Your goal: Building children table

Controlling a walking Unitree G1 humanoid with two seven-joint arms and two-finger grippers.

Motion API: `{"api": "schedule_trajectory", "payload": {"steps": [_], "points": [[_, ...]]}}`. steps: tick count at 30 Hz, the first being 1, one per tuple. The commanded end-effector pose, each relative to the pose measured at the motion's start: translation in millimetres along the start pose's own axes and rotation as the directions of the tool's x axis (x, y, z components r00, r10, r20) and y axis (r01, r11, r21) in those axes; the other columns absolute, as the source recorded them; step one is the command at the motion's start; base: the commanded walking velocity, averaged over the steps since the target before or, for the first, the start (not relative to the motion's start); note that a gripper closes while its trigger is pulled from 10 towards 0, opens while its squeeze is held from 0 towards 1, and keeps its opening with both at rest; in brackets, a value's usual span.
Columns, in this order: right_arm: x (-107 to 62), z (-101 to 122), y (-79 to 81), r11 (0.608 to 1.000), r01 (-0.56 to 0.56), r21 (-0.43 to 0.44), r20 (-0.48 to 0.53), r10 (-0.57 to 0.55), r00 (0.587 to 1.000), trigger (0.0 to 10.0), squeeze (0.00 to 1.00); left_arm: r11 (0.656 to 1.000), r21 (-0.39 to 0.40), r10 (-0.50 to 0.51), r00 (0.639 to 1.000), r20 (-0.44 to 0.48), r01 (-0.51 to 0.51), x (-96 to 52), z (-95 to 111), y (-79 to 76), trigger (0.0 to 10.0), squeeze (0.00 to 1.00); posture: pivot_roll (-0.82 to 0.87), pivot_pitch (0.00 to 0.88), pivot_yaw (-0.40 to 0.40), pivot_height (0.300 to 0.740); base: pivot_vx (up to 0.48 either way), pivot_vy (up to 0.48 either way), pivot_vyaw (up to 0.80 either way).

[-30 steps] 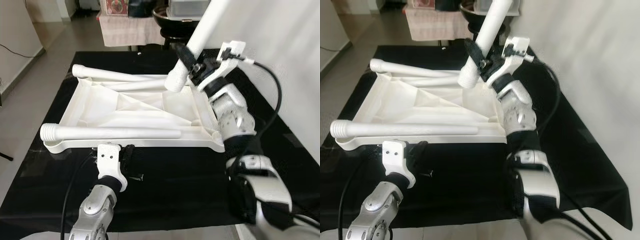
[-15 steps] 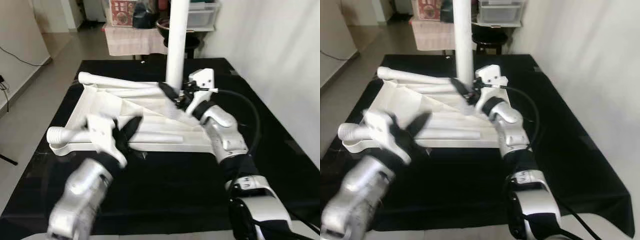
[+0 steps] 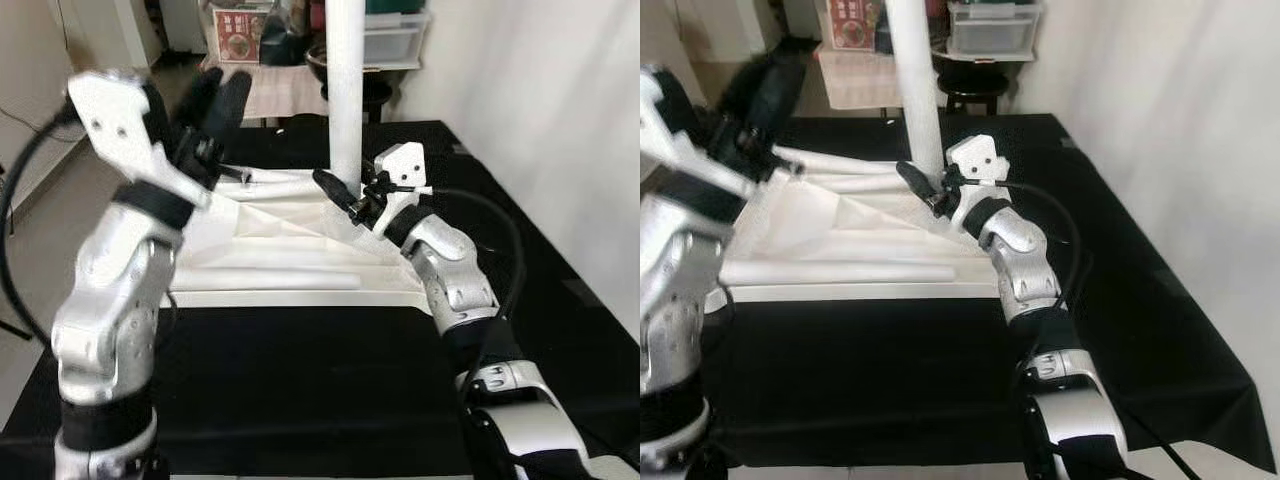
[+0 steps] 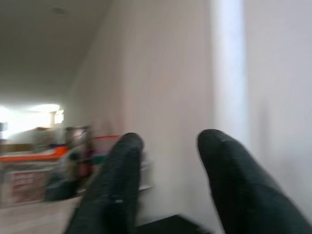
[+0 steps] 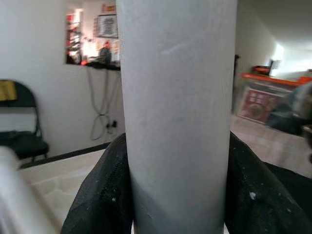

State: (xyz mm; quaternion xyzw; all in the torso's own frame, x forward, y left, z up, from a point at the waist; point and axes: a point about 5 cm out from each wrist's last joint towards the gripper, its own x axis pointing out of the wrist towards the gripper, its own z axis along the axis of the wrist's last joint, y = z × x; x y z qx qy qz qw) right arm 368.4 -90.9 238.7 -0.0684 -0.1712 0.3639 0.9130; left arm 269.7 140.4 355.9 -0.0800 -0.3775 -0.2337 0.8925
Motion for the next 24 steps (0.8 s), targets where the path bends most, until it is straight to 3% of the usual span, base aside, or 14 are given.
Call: {"api": "schedule_trajectory", "payload": {"steps": [1,7,14,15,19,24], "points": [[2.3,5,7.2,0.998,-0.044,-0.042,0.020,0.045,0.999,10.0,0.00,0.994,-0.060,-0.095,0.995,-0.027,0.093,2.9,-4,-9.5,10.0,1.00,-0.01,0.000,0.013,0.740,0.000,0.000,0.00],[4.5,6,15.4,0.994,-0.089,-0.067,0.017,0.090,0.996,10.0,0.00,0.969,-0.064,-0.245,0.966,-0.085,0.240,6.9,-7,-18.4,10.0,1.00,-0.02,0.000,0.020,0.740,0.000,0.000,0.00],[4.2,8,19.4,0.990,-0.125,-0.063,0.027,0.127,0.992,10.0,0.00,0.984,-0.002,-0.180,0.980,-0.082,0.181,13.3,-4,-7.8,10.0,1.00,-0.02,0.000,0.019,0.740,0.000,0.000,0.00],[3.6,8,21.5,0.988,-0.143,-0.065,0.026,0.145,0.989,10.0,0.00,0.987,0.024,-0.154,0.986,-0.070,0.156,16.2,-2,-4.7,10.0,0.00,-0.02,0.000,0.019,0.740,0.000,0.000,0.00],[2.5,7,25.1,0.982,-0.174,-0.074,0.017,0.176,0.984,10.0,0.00,0.984,0.058,-0.166,0.984,-0.067,0.170,20.2,0,-5.0,10.0,0.00,-0.02,0.000,0.020,0.740,0.000,0.000,0.00],[1.7,7,31.9,0.971,-0.221,-0.088,0.011,0.223,0.975,10.0,0.00,0.983,0.047,-0.173,0.982,-0.071,0.177,23.1,-1,-4.0,10.0,0.00,-0.03,0.000,0.028,0.740,0.000,0.000,0.00]]}}
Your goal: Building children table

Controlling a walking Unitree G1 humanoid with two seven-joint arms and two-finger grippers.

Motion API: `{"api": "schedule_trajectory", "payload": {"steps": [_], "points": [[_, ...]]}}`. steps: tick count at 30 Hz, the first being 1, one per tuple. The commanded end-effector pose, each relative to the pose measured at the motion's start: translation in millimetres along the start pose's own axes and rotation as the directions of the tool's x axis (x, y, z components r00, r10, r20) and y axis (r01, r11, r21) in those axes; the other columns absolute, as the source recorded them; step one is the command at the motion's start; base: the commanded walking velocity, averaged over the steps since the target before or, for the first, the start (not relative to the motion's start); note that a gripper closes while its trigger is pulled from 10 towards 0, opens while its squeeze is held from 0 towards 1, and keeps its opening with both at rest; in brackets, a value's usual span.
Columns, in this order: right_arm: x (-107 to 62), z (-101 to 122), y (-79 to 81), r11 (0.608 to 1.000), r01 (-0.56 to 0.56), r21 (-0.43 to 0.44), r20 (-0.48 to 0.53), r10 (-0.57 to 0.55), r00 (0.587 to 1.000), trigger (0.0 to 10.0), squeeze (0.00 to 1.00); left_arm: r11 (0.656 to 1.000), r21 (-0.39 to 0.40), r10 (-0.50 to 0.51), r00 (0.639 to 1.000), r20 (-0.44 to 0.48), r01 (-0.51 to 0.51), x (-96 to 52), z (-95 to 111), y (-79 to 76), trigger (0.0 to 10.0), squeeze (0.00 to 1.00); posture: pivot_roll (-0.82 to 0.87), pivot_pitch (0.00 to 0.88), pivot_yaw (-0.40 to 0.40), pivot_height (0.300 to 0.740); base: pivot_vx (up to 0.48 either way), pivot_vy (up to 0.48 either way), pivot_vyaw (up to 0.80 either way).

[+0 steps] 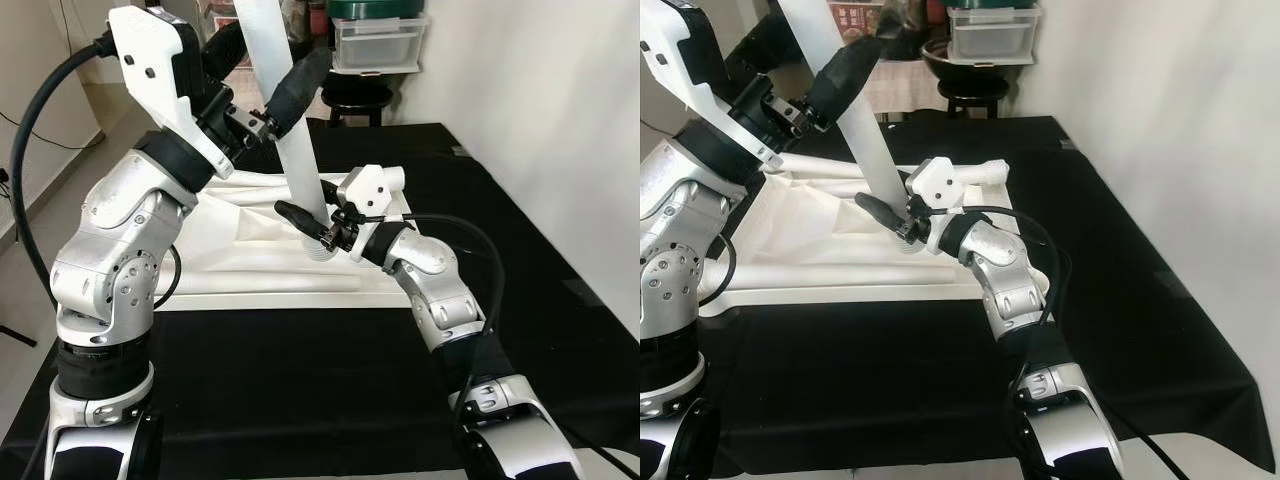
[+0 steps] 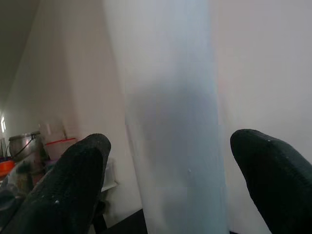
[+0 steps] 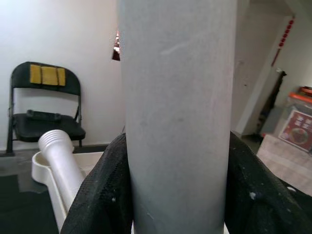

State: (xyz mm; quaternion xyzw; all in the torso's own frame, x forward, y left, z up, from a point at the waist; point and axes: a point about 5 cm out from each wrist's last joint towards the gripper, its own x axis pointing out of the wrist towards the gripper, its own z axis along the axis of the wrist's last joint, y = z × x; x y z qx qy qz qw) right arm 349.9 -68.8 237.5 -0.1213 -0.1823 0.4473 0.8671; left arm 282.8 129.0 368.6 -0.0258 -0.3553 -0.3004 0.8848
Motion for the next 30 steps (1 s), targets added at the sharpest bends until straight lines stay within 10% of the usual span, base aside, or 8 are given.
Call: {"api": "schedule_trajectory", "payload": {"steps": [1,3,4,21,22,30], "points": [[0.1,3,5.3,0.999,-0.033,-0.010,0.012,0.033,0.999,10.0,0.00,1.000,0.020,-0.015,1.000,-0.004,0.015,2.7,2,0.8,10.0,0.00,-0.03,0.000,0.030,0.740,0.000,0.000,0.00],[0.1,3,7.4,0.999,-0.046,-0.020,0.010,0.047,0.999,10.0,0.00,1.000,0.019,-0.015,1.000,-0.010,0.016,3.5,1,1.5,10.0,0.00,-0.03,0.000,0.031,0.740,0.000,0.000,0.00],[-0.1,3,9.8,0.997,-0.063,-0.035,0.005,0.063,0.998,10.0,0.00,1.000,0.016,-0.013,1.000,-0.013,0.014,4.5,0,2.3,0.0,0.00,-0.03,0.000,0.032,0.740,0.000,0.000,0.00],[0.2,-7,12.4,0.996,-0.086,-0.025,-0.125,0.082,0.989,10.0,0.00,0.998,-0.021,-0.054,0.998,-0.038,0.053,5.2,-8,-1.8,0.0,0.00,-0.02,0.000,0.029,0.740,0.000,0.000,0.00],[0.4,-12,14.7,0.995,-0.098,0.003,-0.164,0.097,0.982,10.0,1.00,0.995,-0.041,-0.090,0.995,-0.034,0.088,4.1,-9,-6.2,0.0,0.00,-0.02,0.000,0.026,0.740,0.000,0.000,0.00],[15.0,-14,23.1,0.994,-0.033,0.104,-0.187,0.052,0.981,10.0,0.99,0.990,-0.068,-0.130,0.991,-0.030,0.127,3.4,-15,-11.5,0.0,0.00,-0.03,0.000,0.023,0.740,0.000,0.000,0.00]]}}
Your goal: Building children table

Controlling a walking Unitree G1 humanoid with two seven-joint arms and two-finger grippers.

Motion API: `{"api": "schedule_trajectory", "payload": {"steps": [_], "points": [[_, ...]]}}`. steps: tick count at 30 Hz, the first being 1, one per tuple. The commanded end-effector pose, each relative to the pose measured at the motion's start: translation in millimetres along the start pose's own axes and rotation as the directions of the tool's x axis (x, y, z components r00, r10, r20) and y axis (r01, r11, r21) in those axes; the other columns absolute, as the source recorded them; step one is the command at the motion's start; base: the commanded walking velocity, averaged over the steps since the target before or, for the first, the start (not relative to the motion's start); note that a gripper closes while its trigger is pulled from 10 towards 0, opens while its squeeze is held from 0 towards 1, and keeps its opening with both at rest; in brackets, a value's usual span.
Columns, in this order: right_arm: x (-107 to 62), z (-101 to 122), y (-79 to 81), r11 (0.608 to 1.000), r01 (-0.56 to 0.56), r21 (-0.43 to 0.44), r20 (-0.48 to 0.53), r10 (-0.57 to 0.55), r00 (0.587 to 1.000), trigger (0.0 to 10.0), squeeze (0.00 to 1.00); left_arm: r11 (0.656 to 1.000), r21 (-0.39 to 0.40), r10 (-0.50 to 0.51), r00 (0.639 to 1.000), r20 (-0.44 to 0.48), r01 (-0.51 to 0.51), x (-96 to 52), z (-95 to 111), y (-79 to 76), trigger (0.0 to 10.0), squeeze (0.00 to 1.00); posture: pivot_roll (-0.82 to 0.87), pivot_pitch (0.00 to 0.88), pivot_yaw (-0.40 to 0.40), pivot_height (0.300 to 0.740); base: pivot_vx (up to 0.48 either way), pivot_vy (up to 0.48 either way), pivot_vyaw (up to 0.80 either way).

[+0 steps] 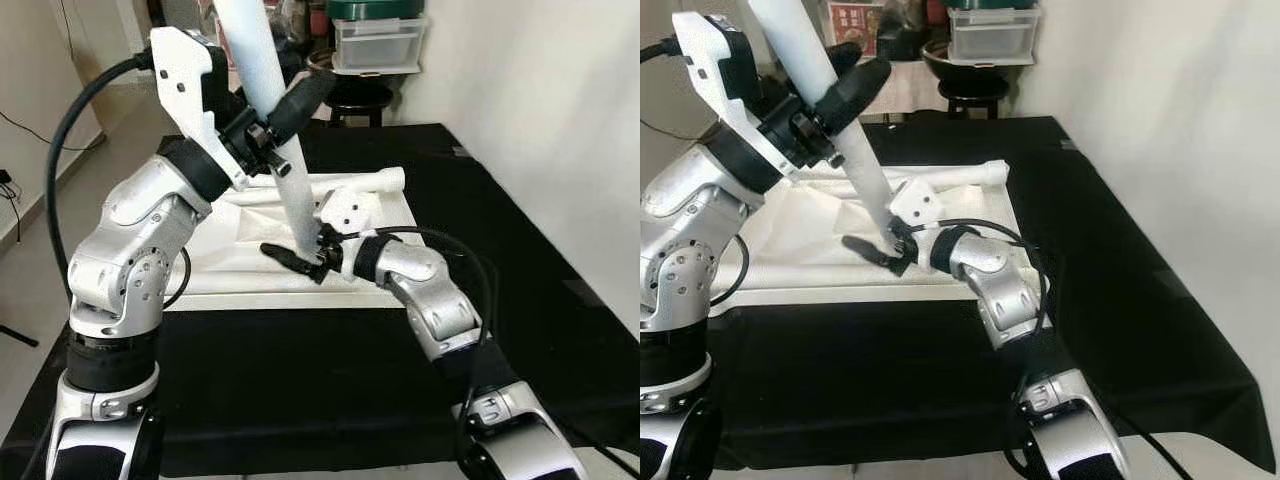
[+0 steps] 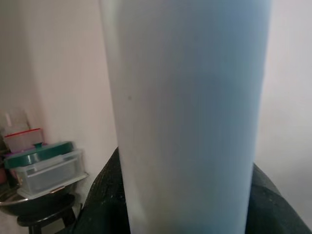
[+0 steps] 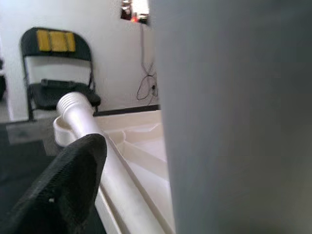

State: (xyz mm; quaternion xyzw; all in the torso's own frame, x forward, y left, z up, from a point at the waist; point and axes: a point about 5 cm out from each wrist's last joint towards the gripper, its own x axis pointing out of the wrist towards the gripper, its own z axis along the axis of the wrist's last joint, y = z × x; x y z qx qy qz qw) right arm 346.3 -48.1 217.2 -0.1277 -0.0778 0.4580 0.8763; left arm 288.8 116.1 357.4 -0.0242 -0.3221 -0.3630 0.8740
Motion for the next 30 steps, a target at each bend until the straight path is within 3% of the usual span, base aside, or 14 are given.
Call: {"api": "schedule_trajectory", "payload": {"steps": [1,8,9,10,11,12,23,24,28,29,30], "points": [[7.5,5,3.1,0.999,0.006,0.048,0.009,-0.007,1.000,10.0,0.00,1.000,-0.002,-0.008,1.000,0.022,0.008,1.0,0,-1.9,0.0,0.00,-0.03,0.000,0.021,0.740,0.000,0.000,0.00],[19.1,15,10.1,0.995,0.027,0.101,0.060,-0.033,0.998,10.0,0.00,1.000,-0.009,-0.001,0.999,0.032,0.001,1.8,1,-1.3,0.0,0.00,-0.02,0.000,0.018,0.740,0.000,0.000,0.00],[20.2,17,11.1,0.995,0.024,0.094,0.070,-0.030,0.997,8.5,0.00,1.000,-0.011,-0.003,0.999,0.033,0.003,2.1,1,-1.8,0.0,0.00,-0.02,0.000,0.018,0.740,0.000,0.000,0.00],[20.8,19,11.9,0.996,0.019,0.088,0.076,-0.026,0.997,3.3,0.00,1.000,-0.013,-0.007,0.999,0.034,0.007,2.3,0,-2.4,0.0,0.00,-0.02,0.000,0.018,0.740,0.000,0.000,0.00],[20.8,19,11.9,0.996,0.019,0.088,0.076,-0.026,0.997,3.3,0.00,1.000,-0.013,-0.007,0.999,0.034,0.007,2.3,0,-2.4,0.0,0.00,-0.02,0.000,0.018,0.740,0.000,0.000,0.00],[20.9,20,12.5,0.996,0.014,0.084,0.080,-0.020,0.997,0.0,0.00,1.000,-0.016,-0.009,0.999,0.034,0.010,2.5,0,-3.0,0.0,0.00,-0.02,0.000,0.018,0.740,0.000,0.000,0.00],[20.2,23,12.0,0.999,0.016,0.040,0.076,-0.019,0.997,0.0,0.00,0.999,-0.023,-0.021,0.999,0.036,0.022,3.5,-2,-4.6,0.0,0.00,-0.03,0.000,0.022,0.740,0.000,0.000,0.00],[19.2,21,11.9,1.000,0.012,-0.011,0.061,-0.011,0.998,0.0,0.00,0.999,-0.024,-0.024,0.999,0.037,0.025,3.9,-2,-5.3,0.0,0.00,-0.03,0.000,0.022,0.740,0.000,0.000,0.00],[17.3,17,11.2,0.998,0.007,-0.060,0.035,-0.005,0.999,0.0,0.00,0.999,-0.021,-0.024,0.999,0.041,0.025,4.2,-1,-6.1,0.0,0.00,-0.02,0.000,0.021,0.740,0.000,0.000,0.00],[16.1,15,9.8,0.998,0.011,-0.060,0.027,-0.010,1.000,0.0,0.00,1.000,-0.022,-0.007,0.999,0.052,0.008,3.7,0,-5.0,2.7,0.00,-0.02,0.000,0.021,0.740,0.000,0.000,0.00],[14.6,14,6.6,0.999,0.025,-0.046,0.024,-0.024,0.999,0.0,0.00,0.996,-0.094,0.010,0.995,0.102,-0.001,2.7,7,-3.2,10.0,1.00,-0.02,0.000,0.021,0.740,0.000,0.000,0.00]]}}
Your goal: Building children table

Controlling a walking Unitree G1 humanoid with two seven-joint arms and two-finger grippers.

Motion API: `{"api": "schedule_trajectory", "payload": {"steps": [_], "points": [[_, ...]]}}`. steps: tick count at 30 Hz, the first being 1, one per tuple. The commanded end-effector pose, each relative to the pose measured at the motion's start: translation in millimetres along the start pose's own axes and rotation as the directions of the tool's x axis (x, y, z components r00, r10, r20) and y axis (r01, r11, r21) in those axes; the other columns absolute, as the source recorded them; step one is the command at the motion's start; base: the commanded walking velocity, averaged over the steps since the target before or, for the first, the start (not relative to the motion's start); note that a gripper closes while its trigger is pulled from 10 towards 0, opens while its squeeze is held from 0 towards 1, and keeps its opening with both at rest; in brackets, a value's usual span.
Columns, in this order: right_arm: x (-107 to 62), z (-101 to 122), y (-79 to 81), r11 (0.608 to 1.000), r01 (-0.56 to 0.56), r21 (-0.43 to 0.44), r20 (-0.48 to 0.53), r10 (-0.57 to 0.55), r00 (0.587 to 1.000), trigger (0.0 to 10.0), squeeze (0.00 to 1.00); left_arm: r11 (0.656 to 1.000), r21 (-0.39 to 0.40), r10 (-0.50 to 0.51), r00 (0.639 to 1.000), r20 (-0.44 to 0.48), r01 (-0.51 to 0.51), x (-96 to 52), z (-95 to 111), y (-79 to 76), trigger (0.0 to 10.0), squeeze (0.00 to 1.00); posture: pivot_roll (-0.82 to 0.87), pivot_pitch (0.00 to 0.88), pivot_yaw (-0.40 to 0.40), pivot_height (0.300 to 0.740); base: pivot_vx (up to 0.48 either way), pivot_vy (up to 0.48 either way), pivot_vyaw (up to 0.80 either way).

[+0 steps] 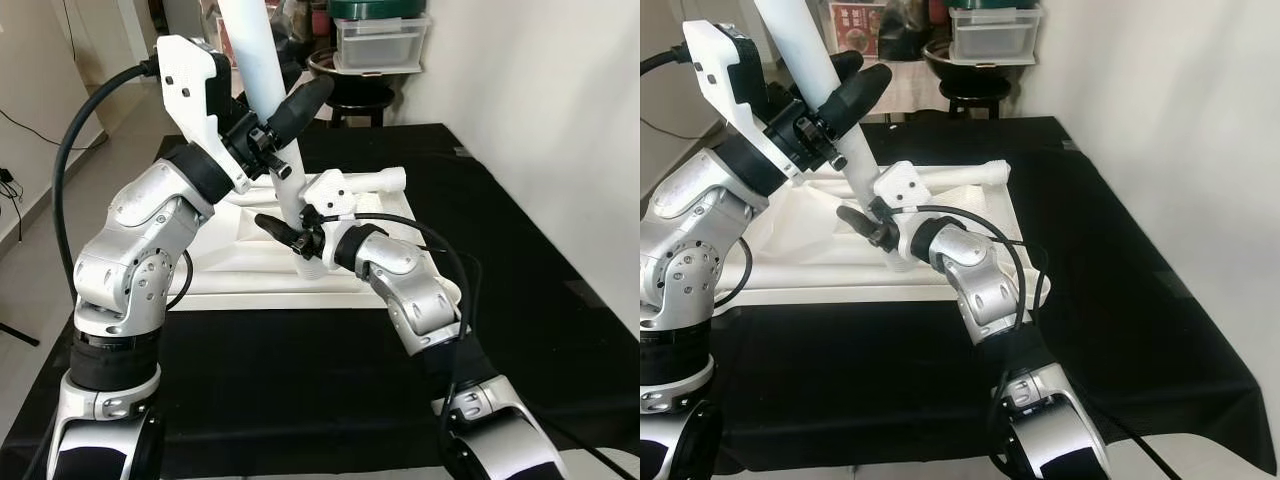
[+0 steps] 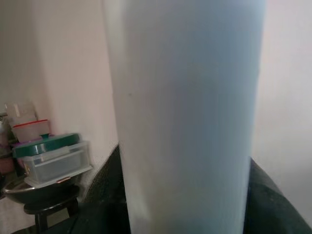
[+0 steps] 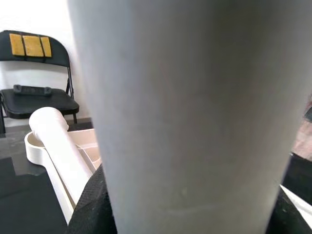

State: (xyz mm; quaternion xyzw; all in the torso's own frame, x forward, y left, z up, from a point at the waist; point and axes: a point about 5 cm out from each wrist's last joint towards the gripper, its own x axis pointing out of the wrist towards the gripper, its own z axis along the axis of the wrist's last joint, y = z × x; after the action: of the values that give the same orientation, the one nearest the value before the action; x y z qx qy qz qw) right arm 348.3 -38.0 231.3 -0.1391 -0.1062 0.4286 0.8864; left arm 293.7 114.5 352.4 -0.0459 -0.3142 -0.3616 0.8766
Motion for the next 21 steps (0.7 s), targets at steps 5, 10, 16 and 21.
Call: {"api": "schedule_trajectory", "payload": {"steps": [5,10,16,21], "points": [[0.4,-5,-4.5,1.000,0.015,0.013,-0.023,-0.015,1.000,0.0,0.00,0.984,-0.174,0.080,0.972,0.221,-0.042,-3.8,33,6.2,10.0,1.00,-0.03,0.000,0.020,0.740,0.000,0.000,0.00],[-6.7,-12,-20.5,0.993,0.107,0.057,-0.042,-0.105,0.994,0.0,0.00,0.974,-0.160,0.197,0.953,0.230,-0.162,-21.7,40,24.9,10.0,1.00,-0.02,0.000,0.016,0.740,0.000,0.000,0.00],[-19.9,-28,-50.0,0.950,0.312,0.023,-0.116,-0.308,0.944,0.0,0.00,0.942,-0.142,0.326,0.928,0.179,-0.303,-49.7,35,41.5,10.0,1.00,-0.02,0.000,0.016,0.740,0.000,0.000,0.00],[-25.9,-32,-61.9,0.909,0.412,0.061,-0.124,-0.403,0.907,0.0,0.00,0.921,-0.150,0.381,0.909,0.170,-0.358,-63.4,36,45.5,10.0,1.00,0.00,0.000,0.012,0.740,0.000,0.000,0.00]]}}
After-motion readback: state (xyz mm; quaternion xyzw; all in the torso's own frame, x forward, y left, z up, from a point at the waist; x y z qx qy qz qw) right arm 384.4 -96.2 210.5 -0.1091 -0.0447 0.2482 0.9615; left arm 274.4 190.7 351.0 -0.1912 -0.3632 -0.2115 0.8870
